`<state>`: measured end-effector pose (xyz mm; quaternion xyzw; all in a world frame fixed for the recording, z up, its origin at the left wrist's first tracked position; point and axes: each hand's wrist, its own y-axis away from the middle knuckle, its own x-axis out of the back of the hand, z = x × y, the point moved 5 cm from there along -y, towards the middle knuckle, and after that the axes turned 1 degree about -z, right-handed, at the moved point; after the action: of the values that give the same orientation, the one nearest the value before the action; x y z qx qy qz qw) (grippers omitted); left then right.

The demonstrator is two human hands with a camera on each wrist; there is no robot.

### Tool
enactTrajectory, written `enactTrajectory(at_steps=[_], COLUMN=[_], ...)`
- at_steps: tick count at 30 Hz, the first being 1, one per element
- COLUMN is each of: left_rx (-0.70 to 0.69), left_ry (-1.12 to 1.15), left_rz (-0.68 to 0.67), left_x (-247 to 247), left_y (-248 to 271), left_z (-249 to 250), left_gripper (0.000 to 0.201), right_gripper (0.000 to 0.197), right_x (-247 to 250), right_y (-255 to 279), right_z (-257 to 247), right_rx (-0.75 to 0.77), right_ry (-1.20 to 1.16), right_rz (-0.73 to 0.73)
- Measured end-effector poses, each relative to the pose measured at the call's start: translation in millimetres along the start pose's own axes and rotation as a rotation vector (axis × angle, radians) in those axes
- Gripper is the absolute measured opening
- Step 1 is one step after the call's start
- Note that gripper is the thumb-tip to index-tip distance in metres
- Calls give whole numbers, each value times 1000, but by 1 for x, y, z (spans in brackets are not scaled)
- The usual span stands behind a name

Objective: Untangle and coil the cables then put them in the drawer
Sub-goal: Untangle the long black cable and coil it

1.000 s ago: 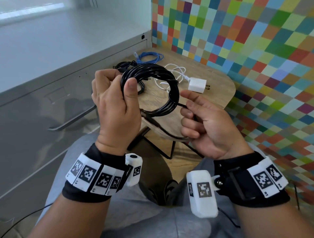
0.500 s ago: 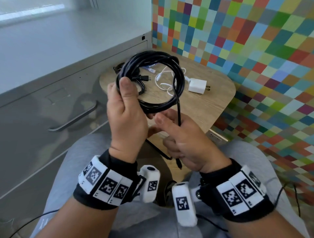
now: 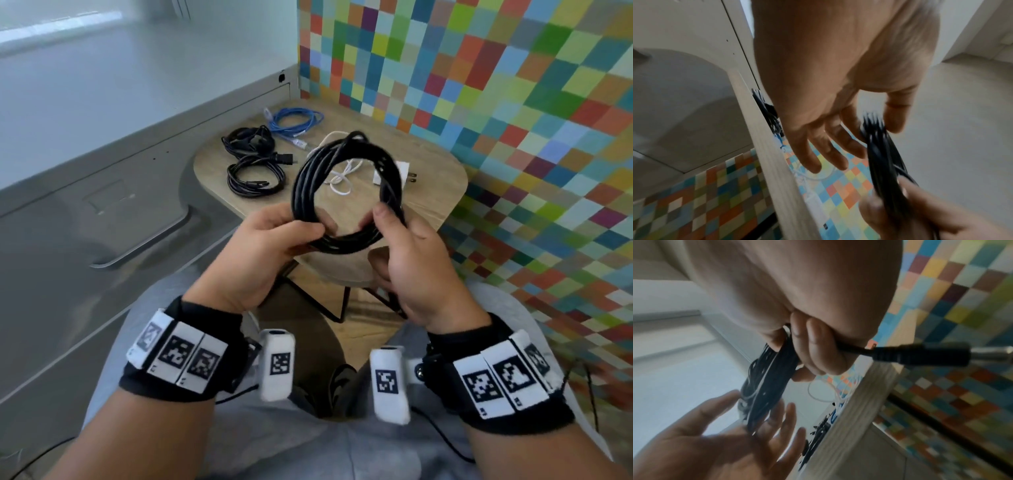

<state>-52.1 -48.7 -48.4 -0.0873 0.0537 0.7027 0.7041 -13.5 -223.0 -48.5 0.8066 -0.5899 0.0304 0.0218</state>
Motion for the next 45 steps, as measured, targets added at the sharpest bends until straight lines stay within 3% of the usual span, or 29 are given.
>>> enactTrajectory(at_steps=[4, 7, 12, 17, 21, 27, 31, 35, 39, 45], left_rx=[-16, 2, 49, 163, 173, 103, 102, 103, 109, 113], left_ry=[128, 85, -239, -538, -782, -839, -903, -899, -634, -163], left_rz=[87, 29, -45, -225, -315, -298, -271, -292, -250, -108], left_x=[14, 8, 10, 13, 0, -4, -2, 0, 8, -1], left_y=[1, 3, 5, 9, 11, 10, 8, 8, 7, 7], left_z=[11, 17, 13, 12, 9, 14, 9, 9, 8, 3], left_gripper=[40, 37, 25, 40, 24, 34, 49, 45, 52, 41], right_gripper=[30, 25, 24, 19, 20, 7, 11, 16, 19, 18], right_x=[4, -2, -7, -25, -31, -15, -5, 6, 12, 3], right_y=[-1, 4, 9, 17, 18, 15, 9, 4, 1, 3], right_z=[-4, -11, -11, -10, -4, -8, -7, -12, -19, -18], right_rx=[79, 116, 110, 139, 113, 49, 66, 137, 277, 481], right_ry=[350, 527, 664, 843, 784, 487, 487, 359, 233, 382], right_rz=[-125, -215, -367, -484, -536, -453, -343, -298, -267, 79])
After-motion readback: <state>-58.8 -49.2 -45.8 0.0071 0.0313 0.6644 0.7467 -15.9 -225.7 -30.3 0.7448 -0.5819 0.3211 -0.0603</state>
